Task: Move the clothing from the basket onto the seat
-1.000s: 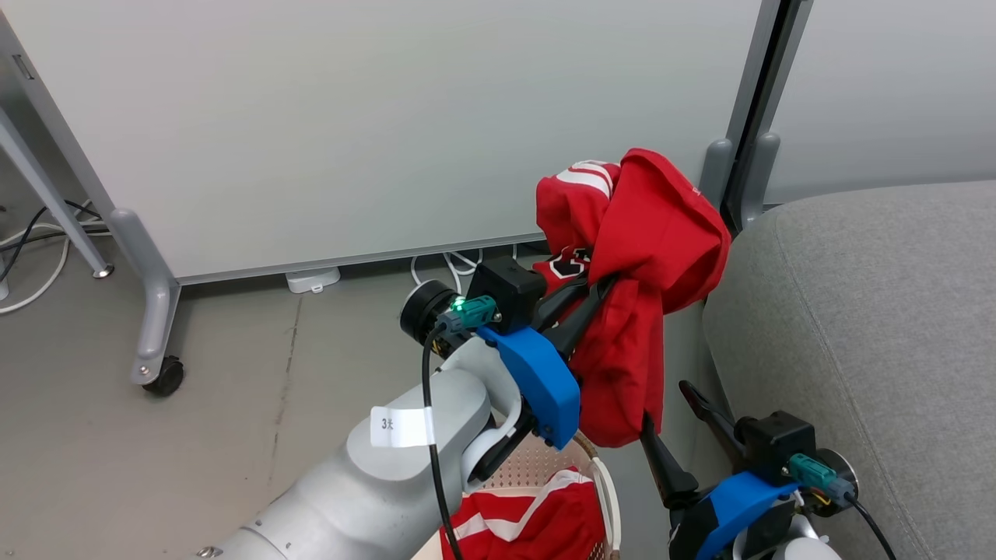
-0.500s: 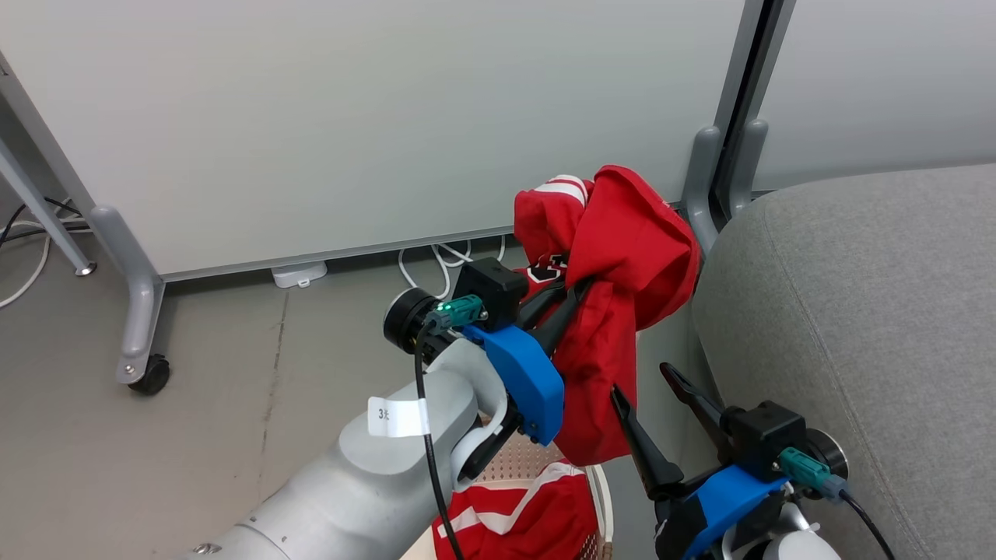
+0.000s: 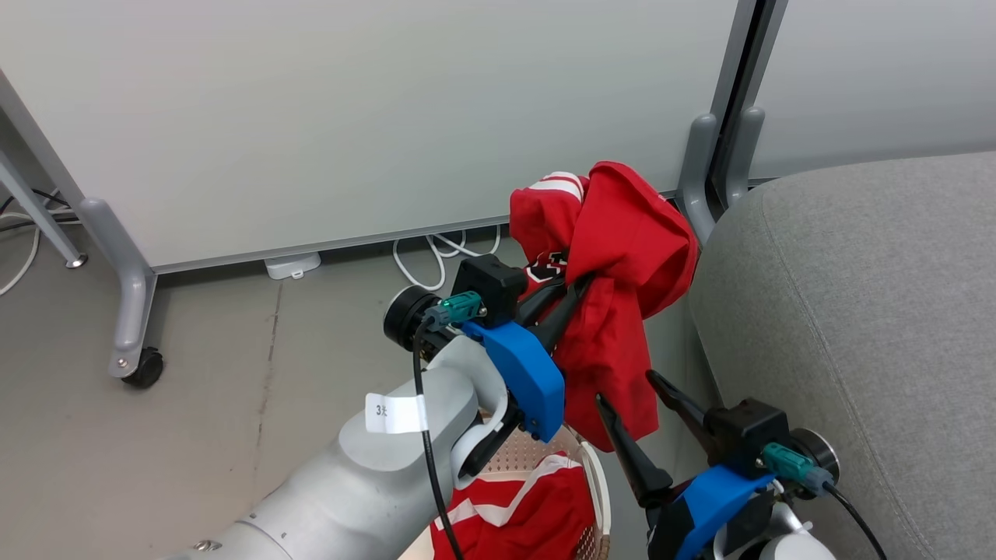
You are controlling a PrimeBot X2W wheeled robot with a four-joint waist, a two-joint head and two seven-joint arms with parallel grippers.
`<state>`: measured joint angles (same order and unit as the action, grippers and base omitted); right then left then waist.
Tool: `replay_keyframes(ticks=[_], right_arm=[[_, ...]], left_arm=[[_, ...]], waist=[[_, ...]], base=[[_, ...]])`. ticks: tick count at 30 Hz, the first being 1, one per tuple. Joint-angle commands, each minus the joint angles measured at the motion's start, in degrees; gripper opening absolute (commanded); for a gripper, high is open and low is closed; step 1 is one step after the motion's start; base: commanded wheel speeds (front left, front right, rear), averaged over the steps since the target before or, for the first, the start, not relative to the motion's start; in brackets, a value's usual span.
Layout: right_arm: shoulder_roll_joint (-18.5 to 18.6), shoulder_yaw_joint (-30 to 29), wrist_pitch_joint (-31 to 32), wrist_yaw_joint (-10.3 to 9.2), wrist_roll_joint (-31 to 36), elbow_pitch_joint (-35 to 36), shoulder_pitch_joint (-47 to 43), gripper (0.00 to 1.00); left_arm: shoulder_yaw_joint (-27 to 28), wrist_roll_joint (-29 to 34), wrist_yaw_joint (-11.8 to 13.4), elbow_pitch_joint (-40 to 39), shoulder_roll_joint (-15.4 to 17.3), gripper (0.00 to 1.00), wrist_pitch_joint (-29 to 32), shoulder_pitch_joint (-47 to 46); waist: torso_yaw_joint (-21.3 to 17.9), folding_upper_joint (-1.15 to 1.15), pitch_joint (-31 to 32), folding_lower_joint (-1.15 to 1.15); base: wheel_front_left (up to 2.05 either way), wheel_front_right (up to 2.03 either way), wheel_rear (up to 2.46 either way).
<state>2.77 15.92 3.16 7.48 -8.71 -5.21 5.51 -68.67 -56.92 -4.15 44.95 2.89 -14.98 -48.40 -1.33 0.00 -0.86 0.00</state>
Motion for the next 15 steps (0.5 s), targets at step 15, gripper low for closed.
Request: replay_keyframes(ticks=[15], right_arm=[[0.2, 3.1, -1.2, 0.03, -0.9, -17.1, 13.5, 1.0]], left_arm=[[-1.4, -0.5, -0.4, -2.1, 0.0, 0.0, -0.3, -1.0]], waist=[[0.1, 0.0, -0.2, 0.0]], base=[[0.0, 0.0, 0.0]])
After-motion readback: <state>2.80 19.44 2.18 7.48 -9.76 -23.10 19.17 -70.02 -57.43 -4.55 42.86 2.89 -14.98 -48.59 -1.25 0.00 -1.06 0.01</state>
